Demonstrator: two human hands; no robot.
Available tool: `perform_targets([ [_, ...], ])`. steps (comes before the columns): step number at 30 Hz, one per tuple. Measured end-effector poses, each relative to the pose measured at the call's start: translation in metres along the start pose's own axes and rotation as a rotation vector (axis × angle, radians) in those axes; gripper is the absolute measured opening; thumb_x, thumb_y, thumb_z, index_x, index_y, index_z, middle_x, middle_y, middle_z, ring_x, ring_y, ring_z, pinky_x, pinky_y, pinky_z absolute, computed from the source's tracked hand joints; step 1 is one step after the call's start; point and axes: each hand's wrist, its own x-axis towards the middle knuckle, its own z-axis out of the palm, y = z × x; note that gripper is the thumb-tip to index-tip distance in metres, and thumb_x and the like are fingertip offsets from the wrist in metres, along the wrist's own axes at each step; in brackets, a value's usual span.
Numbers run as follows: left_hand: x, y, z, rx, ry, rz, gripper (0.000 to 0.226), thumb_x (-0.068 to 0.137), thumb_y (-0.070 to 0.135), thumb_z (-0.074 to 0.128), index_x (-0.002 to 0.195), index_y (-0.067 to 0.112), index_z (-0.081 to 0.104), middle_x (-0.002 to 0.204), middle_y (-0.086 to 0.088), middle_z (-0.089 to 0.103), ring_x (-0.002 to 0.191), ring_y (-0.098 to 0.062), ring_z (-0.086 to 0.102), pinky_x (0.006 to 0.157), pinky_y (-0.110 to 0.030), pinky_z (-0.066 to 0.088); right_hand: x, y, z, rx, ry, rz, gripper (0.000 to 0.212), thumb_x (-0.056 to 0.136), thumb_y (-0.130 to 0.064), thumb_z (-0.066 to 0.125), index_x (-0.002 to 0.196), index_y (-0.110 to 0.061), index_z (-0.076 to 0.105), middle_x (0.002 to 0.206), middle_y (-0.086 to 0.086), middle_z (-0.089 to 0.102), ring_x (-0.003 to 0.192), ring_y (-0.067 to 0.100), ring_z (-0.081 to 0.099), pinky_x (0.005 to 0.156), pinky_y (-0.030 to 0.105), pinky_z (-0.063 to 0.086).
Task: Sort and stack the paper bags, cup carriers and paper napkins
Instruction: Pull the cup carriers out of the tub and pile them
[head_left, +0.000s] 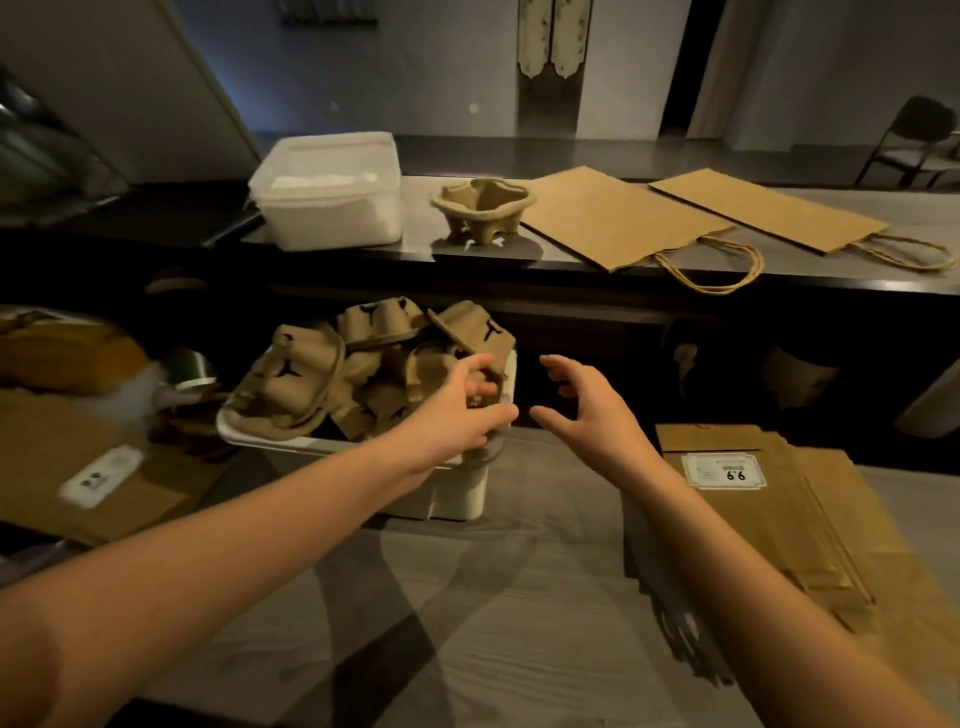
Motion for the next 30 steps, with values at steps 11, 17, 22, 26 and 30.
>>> perform_targets([
  [11, -0.032, -0.037, -0.097, 0.074, 0.100, 0.118, 0.057, 0.090, 0.019, 0.059, 0.139, 0.029, 0.032, 0.126, 0.004, 0.048, 0.103, -0.005, 0.054, 0.083, -0.022, 0.051, 0.005, -0.059, 0.063, 0.051, 0.133, 0.058, 0.087, 0.078, -0.036, 0.073, 0.147, -0.029, 0.020, 0.152, 0.002, 0.007, 0.138, 0.025, 0.023, 0.108, 0.038, 0.031],
  [17, -0.035, -0.038, -0.146, 0.780, 0.436, 0.399, 0.050, 0.088, 0.032, 0.060, 0.134, 0.029, 0.041, 0.127, 0.006, 0.049, 0.121, -0.016, 0.039, 0.094, -0.030, 0.036, 0.016, -0.067, 0.078, 0.069, 0.179, 0.144, 0.091, 0.078, -0.039, 0.073, 0.148, -0.032, 0.015, 0.154, 0.002, 0.000, 0.139, 0.030, 0.022, 0.108, 0.044, 0.032],
  [22, -0.018, -0.041, -0.165, 1.168, 0.441, 0.300, 0.070, 0.082, 0.057, 0.057, 0.142, 0.037, 0.025, 0.146, 0.004, 0.025, 0.135, -0.025, 0.016, 0.104, -0.044, 0.028, 0.022, -0.066, 0.086, 0.050, 0.213, 0.223, 0.095, 0.076, -0.041, 0.074, 0.148, -0.033, 0.013, 0.155, 0.003, -0.001, 0.138, 0.034, 0.023, 0.106, 0.048, 0.033],
  [26, 0.000, -0.037, -0.162, 1.218, 0.353, 0.235, 0.083, 0.077, 0.064, 0.058, 0.144, 0.038, 0.018, 0.152, 0.002, 0.015, 0.139, -0.029, 0.011, 0.103, -0.050, 0.034, 0.024, -0.064, 0.091, 0.084, 0.210, 0.259, 0.100, 0.074, -0.046, 0.073, 0.147, -0.038, 0.006, 0.155, 0.002, -0.003, 0.137, 0.036, 0.025, 0.105, 0.051, 0.036],
  [30, 0.024, -0.019, -0.151, 1.275, 0.251, 0.186, 0.092, 0.076, 0.064, 0.060, 0.147, 0.035, 0.010, 0.153, -0.003, 0.014, 0.136, -0.036, 0.021, 0.096, -0.048, 0.041, 0.030, -0.066, 0.091, 0.058, 0.233, 0.265, 0.099, 0.073, -0.049, 0.073, 0.147, -0.037, 0.008, 0.154, 0.002, 0.000, 0.136, 0.034, 0.029, 0.104, 0.052, 0.039],
])
